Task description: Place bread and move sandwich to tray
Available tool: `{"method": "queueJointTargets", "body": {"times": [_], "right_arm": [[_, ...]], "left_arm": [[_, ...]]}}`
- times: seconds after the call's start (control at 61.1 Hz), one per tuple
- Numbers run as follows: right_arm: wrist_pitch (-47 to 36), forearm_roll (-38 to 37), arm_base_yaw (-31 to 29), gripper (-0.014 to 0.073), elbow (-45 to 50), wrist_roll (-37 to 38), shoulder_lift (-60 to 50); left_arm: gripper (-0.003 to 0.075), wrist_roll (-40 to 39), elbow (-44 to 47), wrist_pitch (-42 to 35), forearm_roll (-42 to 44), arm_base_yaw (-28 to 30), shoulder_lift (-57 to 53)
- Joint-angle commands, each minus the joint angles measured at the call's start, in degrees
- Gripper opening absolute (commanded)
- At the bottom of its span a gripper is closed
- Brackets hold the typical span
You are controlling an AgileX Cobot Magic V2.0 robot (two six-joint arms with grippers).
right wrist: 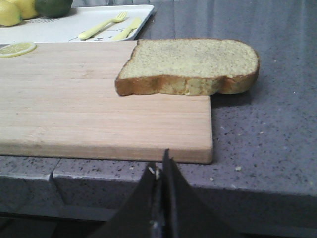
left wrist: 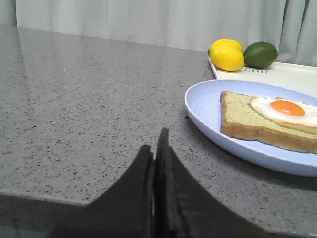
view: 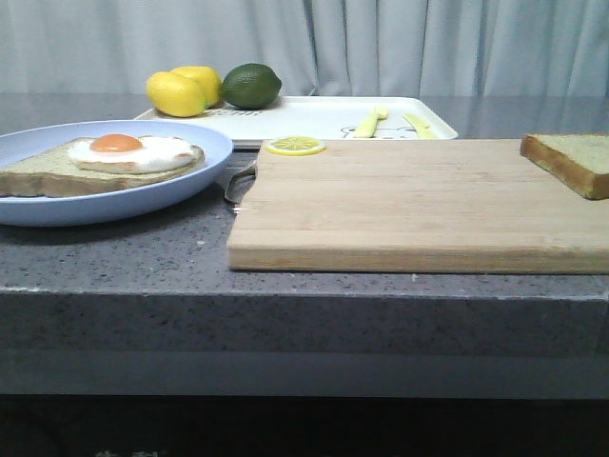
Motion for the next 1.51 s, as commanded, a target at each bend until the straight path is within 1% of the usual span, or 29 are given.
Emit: {"method": "queueJointTargets", "body": {"times": [0.0,1.13,1.228,1.343,1.425,1.491], "right_arm": [[-4.2,0.0,-0.2,-0.0061,-0.1,-0.4,-1.0],[-4.3,0.0,-0.2,-0.0061,-0.1,-0.4,-1.0],[-5.4,0.1,-0.2,-0.0061,-0.1,-0.4,-1.0],[-7.9,0.1,-0.2,-0.0061,-0.2,-0.4,-1.0],[-9.3,0.1,-0.2,-0.0061,-0.9,-0.4,-1.0],[-9.4,0.1,-0.2,-0.0061,-2.6,-0.4,-1.0]], "left_arm": [[-0.0020,-0.5,0.1,-4.7,-0.6,0.1,-1.2],[-0.0020,-0.5,0.1,-4.7,-0.6,0.1,-1.2],[-0.0020,-0.5,0.1,-5.4,-0.6,0.1,-1.2],[-0.0020,-0.5,0.1,-8.1,-0.6,0.1,-1.2],[-0.0020,-0.5,0.1,-13.4,-0.6,0.1,-1.2],[-0.0020,-0.5,0.0,-19.1,-0.6,0.1,-1.2]]}}
